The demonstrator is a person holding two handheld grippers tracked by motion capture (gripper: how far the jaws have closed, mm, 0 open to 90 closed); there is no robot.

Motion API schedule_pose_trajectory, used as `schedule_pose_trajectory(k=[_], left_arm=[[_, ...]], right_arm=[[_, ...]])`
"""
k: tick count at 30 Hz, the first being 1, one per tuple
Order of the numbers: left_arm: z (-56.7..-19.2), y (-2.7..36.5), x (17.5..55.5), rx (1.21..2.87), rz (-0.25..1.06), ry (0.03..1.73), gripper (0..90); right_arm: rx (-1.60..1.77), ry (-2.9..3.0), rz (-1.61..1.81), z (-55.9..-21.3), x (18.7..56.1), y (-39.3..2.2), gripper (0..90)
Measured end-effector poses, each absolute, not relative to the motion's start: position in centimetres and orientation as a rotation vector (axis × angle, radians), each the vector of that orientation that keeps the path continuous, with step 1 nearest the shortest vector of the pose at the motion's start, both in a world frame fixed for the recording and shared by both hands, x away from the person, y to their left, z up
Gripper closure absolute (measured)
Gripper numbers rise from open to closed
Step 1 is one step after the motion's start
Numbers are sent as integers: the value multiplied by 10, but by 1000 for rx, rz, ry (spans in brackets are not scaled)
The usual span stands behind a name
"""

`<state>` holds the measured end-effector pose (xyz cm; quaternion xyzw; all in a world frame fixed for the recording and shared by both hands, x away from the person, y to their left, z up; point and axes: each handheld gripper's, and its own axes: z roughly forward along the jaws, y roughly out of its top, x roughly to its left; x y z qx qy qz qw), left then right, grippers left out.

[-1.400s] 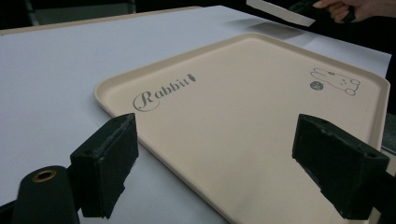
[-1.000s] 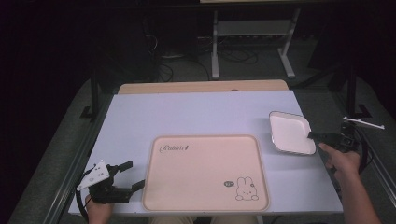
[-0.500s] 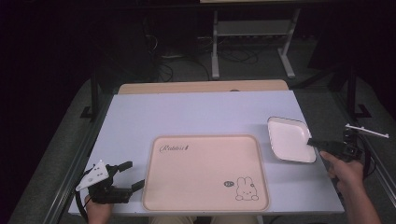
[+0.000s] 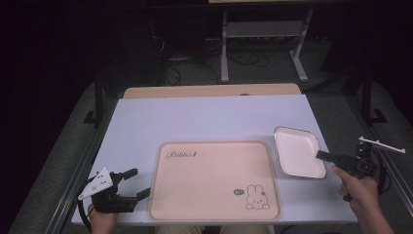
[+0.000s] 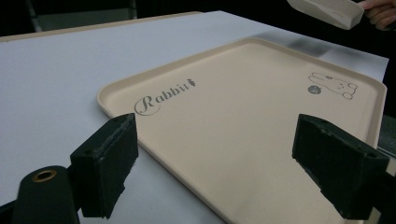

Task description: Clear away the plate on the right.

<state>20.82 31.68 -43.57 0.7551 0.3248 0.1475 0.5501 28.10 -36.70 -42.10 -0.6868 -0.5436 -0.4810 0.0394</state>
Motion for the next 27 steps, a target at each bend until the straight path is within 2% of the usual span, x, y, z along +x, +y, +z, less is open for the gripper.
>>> schedule_pose_trajectory(k=[13, 27], left_arm=[[-435, 317, 208, 1786, 352, 767, 140], [-435, 318, 208, 1783, 355, 763, 140]], right_arm=[[-2063, -1654, -1485, -423, 262, -351, 886], [-1992, -1681, -1563, -403, 251, -323, 886]])
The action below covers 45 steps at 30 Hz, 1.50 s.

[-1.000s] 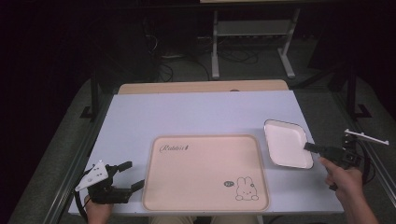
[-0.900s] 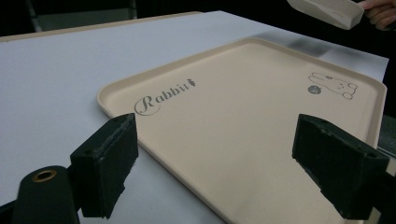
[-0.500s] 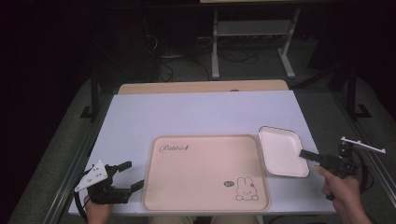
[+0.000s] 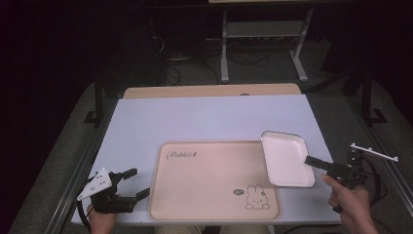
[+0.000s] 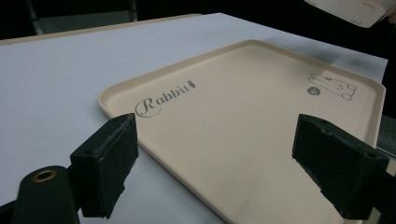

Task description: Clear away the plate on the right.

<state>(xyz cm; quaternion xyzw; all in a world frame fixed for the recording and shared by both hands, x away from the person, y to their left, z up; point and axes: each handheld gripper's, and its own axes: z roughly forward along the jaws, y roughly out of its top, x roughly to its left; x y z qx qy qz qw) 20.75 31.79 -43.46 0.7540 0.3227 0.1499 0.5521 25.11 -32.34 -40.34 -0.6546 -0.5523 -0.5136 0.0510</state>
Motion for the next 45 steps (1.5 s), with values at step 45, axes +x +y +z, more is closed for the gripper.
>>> schedule_pose_trajectory(k=[45], left_arm=[[-435, 320, 207, 1772, 353, 775, 139]], right_arm=[[-1908, -1768, -1598, -408, 271, -176, 886]])
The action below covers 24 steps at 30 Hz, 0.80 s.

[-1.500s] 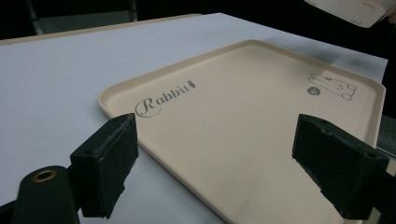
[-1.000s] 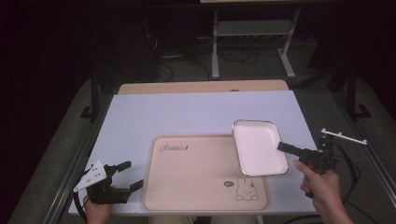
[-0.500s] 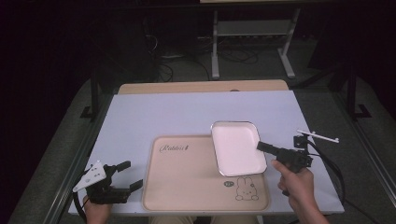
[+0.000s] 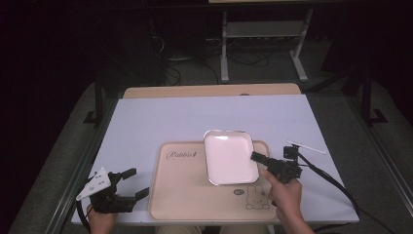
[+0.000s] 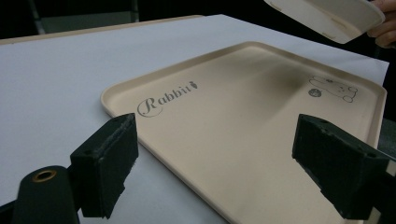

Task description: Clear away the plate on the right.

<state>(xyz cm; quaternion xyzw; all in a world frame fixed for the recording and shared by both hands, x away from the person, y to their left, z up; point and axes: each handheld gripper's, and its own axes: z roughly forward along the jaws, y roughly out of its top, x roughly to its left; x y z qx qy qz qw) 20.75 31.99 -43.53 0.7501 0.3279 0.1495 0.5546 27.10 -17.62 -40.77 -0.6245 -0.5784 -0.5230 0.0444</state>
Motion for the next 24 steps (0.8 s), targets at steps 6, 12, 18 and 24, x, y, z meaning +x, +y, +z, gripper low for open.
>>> schedule_pose_trajectory(k=[6, 12, 18, 24], left_arm=[[-435, 320, 208, 1771, 351, 773, 140], [-436, 320, 207, 1769, 349, 775, 140], [-436, 320, 208, 1770, 349, 775, 139], [-436, 320, 207, 1767, 346, 776, 140]], right_arm=[[-1908, -1793, -1593, -414, 273, -157, 886], [-1967, -1818, -1535, -434, 273, -143, 885], [-2039, -1826, -1516, -446, 271, -136, 885], [-2077, -1818, -1476, -456, 268, -129, 883]])
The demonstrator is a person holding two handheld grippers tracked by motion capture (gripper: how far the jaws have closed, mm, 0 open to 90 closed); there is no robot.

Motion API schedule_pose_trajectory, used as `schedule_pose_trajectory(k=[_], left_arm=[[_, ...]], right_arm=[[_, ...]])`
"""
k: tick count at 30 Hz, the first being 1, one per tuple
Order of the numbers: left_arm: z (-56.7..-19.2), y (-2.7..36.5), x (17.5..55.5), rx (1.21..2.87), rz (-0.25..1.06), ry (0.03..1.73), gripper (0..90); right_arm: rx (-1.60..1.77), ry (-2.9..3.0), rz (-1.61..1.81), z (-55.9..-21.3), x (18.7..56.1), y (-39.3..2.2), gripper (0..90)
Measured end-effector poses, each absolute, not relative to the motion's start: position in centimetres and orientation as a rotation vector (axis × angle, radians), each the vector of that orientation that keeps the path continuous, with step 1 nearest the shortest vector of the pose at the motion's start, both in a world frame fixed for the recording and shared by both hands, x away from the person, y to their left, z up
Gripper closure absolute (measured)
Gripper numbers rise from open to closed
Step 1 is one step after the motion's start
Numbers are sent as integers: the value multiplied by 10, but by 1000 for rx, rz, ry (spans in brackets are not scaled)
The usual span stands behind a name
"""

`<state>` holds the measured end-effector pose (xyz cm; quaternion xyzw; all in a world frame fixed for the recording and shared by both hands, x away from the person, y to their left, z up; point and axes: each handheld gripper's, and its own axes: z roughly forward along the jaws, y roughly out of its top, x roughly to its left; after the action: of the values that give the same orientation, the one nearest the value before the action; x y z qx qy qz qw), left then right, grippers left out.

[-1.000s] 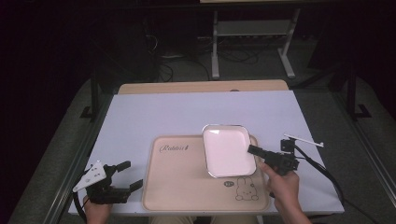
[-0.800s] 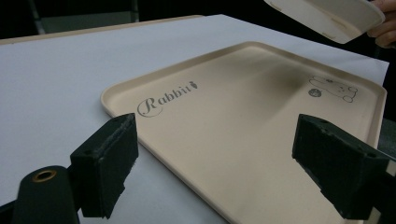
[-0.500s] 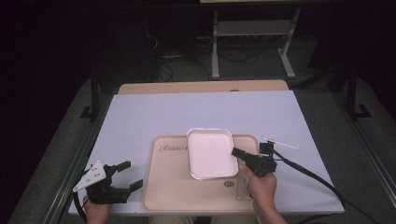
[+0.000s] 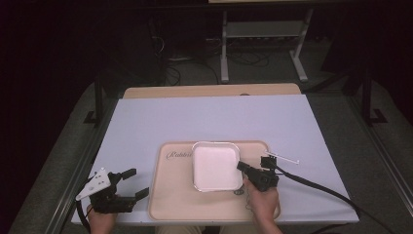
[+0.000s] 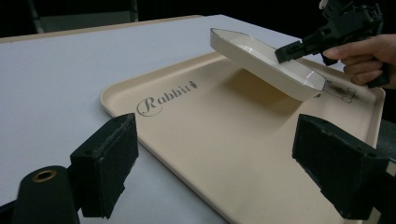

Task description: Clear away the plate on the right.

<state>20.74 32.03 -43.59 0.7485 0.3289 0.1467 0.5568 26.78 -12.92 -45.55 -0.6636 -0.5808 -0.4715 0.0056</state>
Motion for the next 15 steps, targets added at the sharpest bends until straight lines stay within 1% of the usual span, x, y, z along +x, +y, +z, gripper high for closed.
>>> schedule_pose_trajectory(k=[15], left_arm=[[-435, 321, 206, 1759, 346, 775, 140]], right_arm=[[-2162, -1789, -1435, -463, 263, -126, 848]])
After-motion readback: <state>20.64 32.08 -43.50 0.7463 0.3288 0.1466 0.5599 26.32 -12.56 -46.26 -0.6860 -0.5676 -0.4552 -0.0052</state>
